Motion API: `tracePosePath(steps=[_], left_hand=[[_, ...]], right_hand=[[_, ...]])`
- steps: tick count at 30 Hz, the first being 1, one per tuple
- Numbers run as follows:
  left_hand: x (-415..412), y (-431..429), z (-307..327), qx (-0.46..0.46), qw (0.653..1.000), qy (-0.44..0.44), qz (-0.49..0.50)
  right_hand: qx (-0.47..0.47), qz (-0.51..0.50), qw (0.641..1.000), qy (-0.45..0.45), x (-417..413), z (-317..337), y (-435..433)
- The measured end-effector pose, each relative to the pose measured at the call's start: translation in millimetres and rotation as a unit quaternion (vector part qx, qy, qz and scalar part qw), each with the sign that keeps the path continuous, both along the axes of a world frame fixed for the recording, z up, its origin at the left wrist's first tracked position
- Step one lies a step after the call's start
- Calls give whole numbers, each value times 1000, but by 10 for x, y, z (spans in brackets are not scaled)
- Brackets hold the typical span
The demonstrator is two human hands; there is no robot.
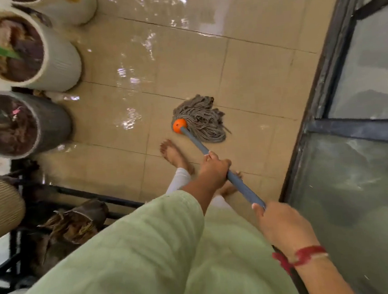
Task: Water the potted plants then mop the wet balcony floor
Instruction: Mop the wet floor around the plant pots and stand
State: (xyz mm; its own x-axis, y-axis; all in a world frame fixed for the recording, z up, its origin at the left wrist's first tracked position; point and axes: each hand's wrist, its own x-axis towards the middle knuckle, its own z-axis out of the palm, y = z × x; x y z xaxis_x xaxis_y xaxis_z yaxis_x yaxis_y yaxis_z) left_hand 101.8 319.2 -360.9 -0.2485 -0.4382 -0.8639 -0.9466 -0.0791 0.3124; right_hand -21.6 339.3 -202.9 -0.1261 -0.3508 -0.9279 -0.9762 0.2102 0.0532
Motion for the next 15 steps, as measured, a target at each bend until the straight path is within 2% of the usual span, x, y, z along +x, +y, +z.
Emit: tracePosePath(steps=[5, 8, 12, 15], left_hand=[[1230, -158, -319, -33, 990, -74, 113], [2008, -196, -510, -77, 969, -102, 211], [2651, -118, -598, -117, 921, -145, 341], [2694, 21, -591, -120, 881, -130, 439]], right_hand=[[-38, 87, 993, -66, 1088, -306, -543], [-67, 138, 982, -106, 1796, -503, -793], [-108, 217, 961, -130, 2508, -716, -893], [-105, 278, 943, -148, 2615, -739, -852]])
